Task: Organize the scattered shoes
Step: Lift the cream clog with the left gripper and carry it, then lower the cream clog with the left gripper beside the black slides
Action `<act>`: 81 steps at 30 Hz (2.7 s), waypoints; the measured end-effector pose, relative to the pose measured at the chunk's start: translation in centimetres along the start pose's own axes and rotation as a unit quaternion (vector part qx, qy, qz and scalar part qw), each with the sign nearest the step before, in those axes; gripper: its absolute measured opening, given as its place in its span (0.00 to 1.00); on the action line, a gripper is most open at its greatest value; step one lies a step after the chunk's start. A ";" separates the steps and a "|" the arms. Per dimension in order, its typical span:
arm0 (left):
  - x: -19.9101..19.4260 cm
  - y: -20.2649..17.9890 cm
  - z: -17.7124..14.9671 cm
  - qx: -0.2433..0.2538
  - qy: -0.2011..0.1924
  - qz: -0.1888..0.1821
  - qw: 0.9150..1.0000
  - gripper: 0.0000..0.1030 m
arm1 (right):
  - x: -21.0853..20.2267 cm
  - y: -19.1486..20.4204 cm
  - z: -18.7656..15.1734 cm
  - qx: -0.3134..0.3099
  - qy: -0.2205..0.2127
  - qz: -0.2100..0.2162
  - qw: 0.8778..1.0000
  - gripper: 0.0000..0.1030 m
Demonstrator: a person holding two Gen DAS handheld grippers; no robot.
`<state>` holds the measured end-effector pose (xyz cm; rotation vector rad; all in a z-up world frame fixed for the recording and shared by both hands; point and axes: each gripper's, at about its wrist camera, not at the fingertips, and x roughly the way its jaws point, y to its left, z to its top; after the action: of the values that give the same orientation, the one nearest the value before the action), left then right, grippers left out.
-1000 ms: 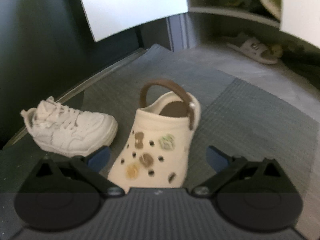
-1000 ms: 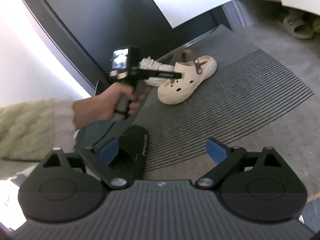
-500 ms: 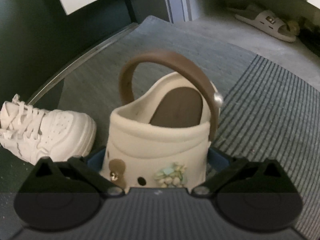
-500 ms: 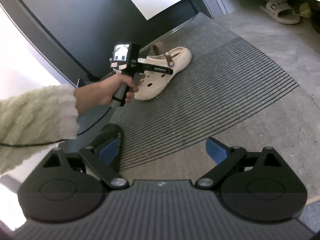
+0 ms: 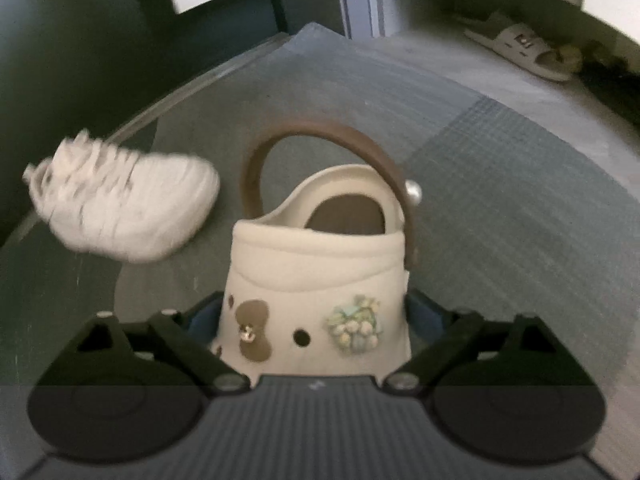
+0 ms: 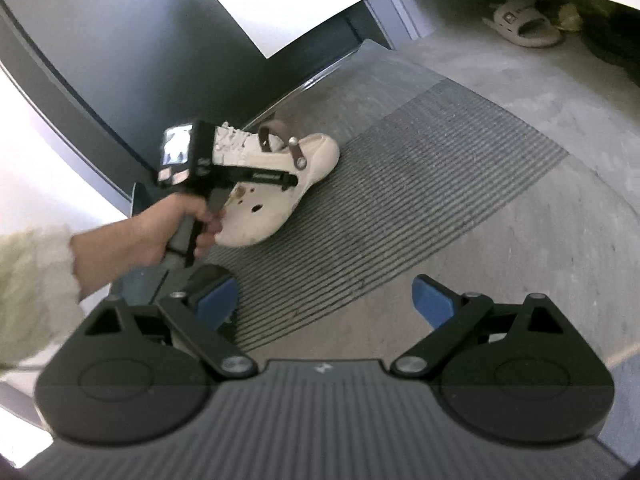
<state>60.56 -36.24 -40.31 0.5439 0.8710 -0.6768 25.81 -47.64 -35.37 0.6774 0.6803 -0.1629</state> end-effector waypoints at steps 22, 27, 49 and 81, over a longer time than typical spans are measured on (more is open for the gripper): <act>-15.6 -10.1 -12.6 -0.064 0.023 0.004 0.998 0.75 | -11.0 1.7 -4.0 0.030 -0.089 -0.011 0.995 0.93; -15.2 -9.8 -12.9 -0.040 -0.009 0.029 0.999 1.00 | -10.5 -0.2 -4.5 0.063 -0.072 -0.023 0.995 0.93; -12.4 -14.5 -16.9 -0.106 0.077 0.014 0.991 0.90 | -11.9 -3.4 -5.3 0.095 -0.077 -0.047 0.991 0.93; -53.7 -14.7 -15.8 -0.134 -0.025 0.028 0.990 1.00 | -27.1 18.5 7.7 -0.145 0.042 0.021 0.988 0.93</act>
<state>16.94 -18.76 -6.53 0.3081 0.8789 -0.5099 15.43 -40.11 -4.21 0.4214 0.7518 0.0051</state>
